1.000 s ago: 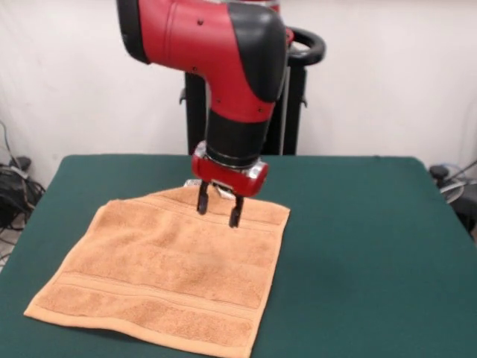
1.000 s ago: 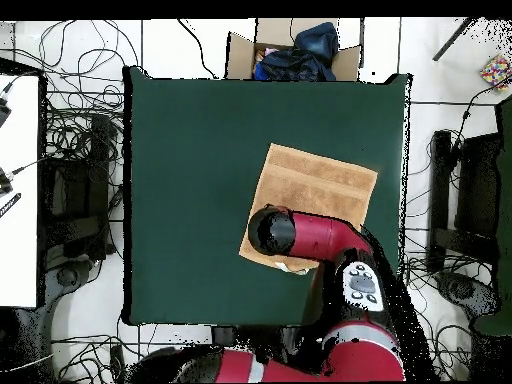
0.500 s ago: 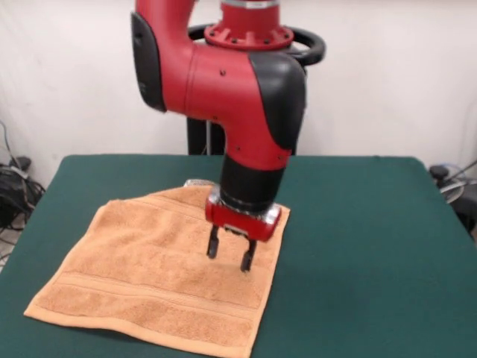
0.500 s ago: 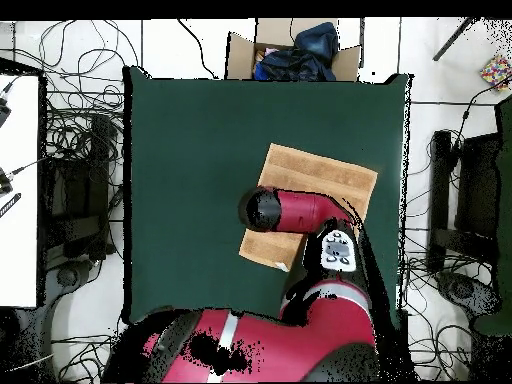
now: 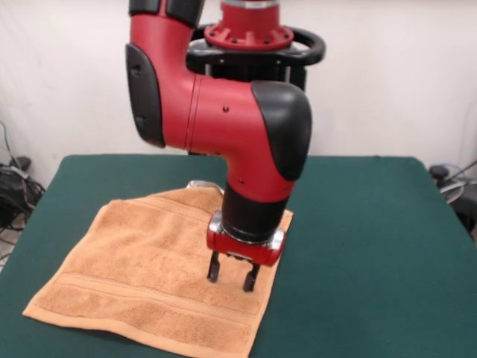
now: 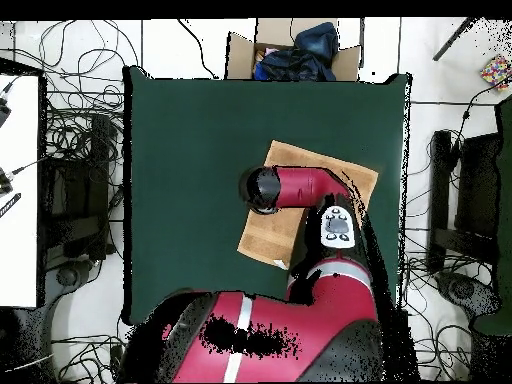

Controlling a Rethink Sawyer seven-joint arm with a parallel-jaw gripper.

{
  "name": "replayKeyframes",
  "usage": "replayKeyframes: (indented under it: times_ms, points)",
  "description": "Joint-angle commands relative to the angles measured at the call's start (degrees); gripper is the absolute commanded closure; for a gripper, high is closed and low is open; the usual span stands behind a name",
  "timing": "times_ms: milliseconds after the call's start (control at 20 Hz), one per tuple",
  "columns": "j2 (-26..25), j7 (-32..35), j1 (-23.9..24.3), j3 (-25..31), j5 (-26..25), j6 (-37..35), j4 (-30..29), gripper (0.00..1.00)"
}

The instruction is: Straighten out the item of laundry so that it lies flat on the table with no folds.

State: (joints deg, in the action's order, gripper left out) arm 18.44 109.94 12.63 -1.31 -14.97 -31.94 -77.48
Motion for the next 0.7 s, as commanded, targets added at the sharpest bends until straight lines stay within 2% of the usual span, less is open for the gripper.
replayKeyframes:
  times_ms: [50, 350, 600, 700]
  points:
    - [-2.8, -25.9, 2.0, 13.7, -6.2, -14.6, 18.1, 0.00]
    - [-3.7, -34.6, 4.7, 18.6, -8.2, -18.3, 20.0, 0.00]
    - [-4.8, -37.7, 6.9, 20.4, -8.1, -13.8, 16.9, 0.00]
    - [-6.3, -38.0, 7.2, 20.6, -7.8, -13.2, 17.5, 0.00]
